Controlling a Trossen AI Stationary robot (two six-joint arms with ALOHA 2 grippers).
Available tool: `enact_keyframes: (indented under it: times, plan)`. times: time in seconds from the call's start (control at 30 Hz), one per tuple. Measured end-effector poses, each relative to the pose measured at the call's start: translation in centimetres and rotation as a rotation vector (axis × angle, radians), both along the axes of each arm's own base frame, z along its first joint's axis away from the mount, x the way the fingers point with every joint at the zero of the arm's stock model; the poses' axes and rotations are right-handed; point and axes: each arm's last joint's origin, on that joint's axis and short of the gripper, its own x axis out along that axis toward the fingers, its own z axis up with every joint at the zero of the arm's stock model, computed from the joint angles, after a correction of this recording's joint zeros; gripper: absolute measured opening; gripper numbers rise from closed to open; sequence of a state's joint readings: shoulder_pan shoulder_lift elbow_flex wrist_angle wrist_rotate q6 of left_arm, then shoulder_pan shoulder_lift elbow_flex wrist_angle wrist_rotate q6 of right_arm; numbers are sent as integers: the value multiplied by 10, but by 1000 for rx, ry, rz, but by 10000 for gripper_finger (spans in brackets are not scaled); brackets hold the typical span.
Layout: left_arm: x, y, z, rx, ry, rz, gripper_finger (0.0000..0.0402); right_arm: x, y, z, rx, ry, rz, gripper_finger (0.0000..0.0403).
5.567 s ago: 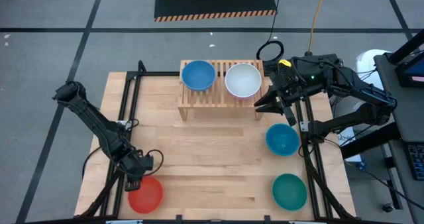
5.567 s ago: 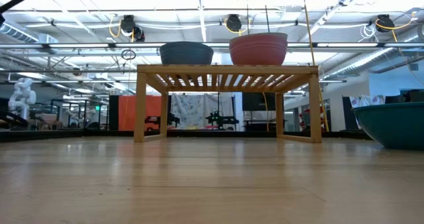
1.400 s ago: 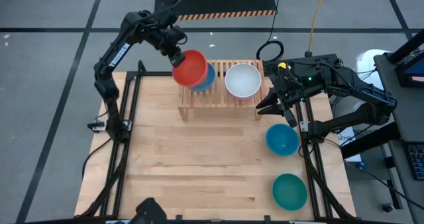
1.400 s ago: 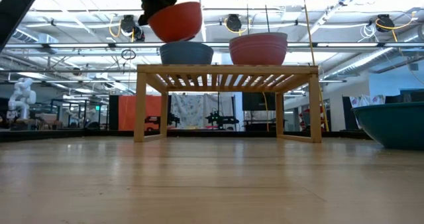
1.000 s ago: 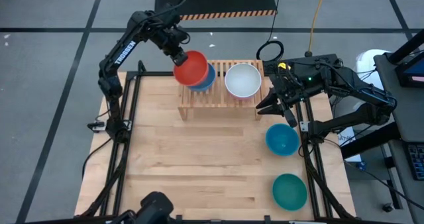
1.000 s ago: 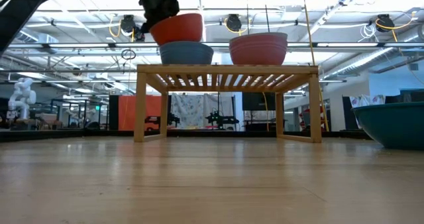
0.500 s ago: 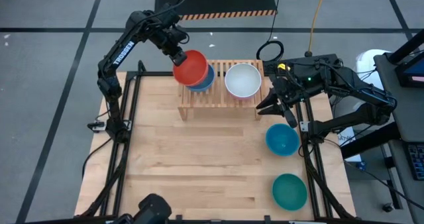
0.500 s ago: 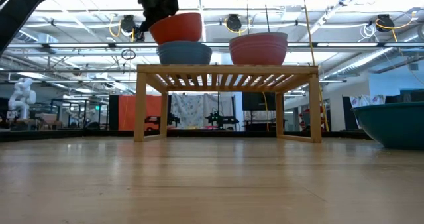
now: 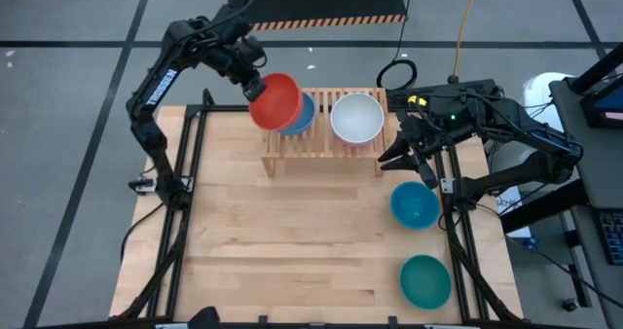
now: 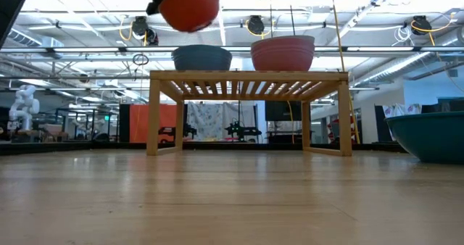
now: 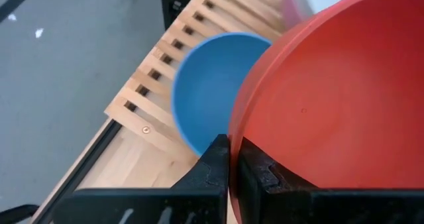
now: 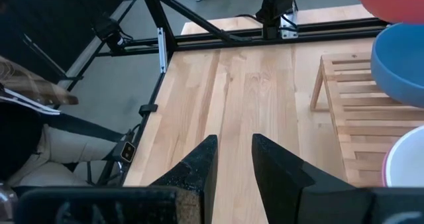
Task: Place and stack bowls onto a shelf
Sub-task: Stack the orange bowl on top of the light blue bowl on the shelf
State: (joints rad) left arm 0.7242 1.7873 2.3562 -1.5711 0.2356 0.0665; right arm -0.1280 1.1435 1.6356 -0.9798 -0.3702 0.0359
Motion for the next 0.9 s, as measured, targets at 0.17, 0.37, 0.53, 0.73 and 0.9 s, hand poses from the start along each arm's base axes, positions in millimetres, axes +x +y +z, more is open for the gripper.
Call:
enact_keyframes:
  times: [0.17,0.37,0.53,0.73,0.9]
  plan:
    - [-11,-14,13,16,-42,9,8,0,0,0,-3,-2,1,86]
    - [-11,-22,17,29,-51,-22,8,0,0,0,-3,-2,1,86]
    - [-6,-18,12,24,-35,-31,8,0,0,0,-3,1,0,86]
    - [7,-2,-3,15,24,-14,8,0,0,0,-4,1,0,86]
    - [22,13,-22,25,104,-12,8,0,0,0,-17,1,9,86]
